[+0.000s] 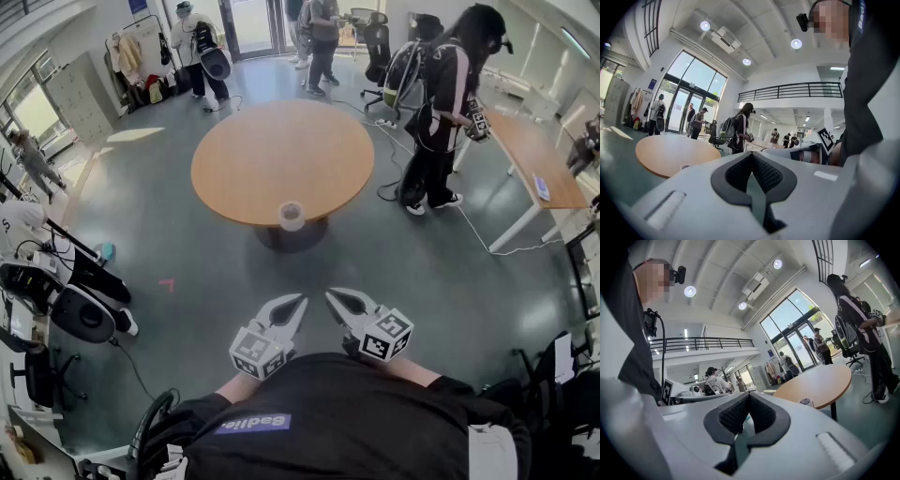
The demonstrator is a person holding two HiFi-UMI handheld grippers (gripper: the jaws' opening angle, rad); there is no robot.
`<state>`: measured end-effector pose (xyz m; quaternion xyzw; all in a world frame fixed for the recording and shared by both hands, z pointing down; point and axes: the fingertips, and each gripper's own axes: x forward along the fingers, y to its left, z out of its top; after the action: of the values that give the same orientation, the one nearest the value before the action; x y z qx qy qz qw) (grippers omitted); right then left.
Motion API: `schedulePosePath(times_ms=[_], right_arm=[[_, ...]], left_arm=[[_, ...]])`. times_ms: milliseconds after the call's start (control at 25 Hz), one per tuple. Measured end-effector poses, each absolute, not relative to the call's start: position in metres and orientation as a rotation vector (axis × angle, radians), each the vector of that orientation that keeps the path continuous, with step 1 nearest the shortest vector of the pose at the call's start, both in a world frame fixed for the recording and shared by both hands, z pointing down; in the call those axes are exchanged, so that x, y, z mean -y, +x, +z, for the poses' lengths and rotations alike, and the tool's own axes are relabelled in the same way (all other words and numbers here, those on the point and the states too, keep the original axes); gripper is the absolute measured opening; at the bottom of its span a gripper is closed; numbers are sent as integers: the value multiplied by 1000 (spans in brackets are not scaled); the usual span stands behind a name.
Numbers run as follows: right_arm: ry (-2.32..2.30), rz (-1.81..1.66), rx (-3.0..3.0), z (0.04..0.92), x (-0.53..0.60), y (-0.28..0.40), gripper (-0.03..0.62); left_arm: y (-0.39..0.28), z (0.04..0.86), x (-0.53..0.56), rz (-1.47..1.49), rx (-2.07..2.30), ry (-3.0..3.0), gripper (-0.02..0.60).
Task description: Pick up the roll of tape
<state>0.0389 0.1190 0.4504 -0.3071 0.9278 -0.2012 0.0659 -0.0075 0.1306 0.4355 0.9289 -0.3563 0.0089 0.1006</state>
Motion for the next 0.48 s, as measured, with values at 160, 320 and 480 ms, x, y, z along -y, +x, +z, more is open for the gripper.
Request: schedulePosePath(times_ms=[160,320,480], right_arm=[[-924,-612,-2799,452,-124,39,3],[-922,-607,-2802,454,-130,42,3],[-915,-615,-2801,455,-138,46,3]], left_arm=[[-7,438,-136,27,1052,2741,15],[-5,438,-141,27,1060,2739,15],[0,440,-150,26,1061,2737,15]])
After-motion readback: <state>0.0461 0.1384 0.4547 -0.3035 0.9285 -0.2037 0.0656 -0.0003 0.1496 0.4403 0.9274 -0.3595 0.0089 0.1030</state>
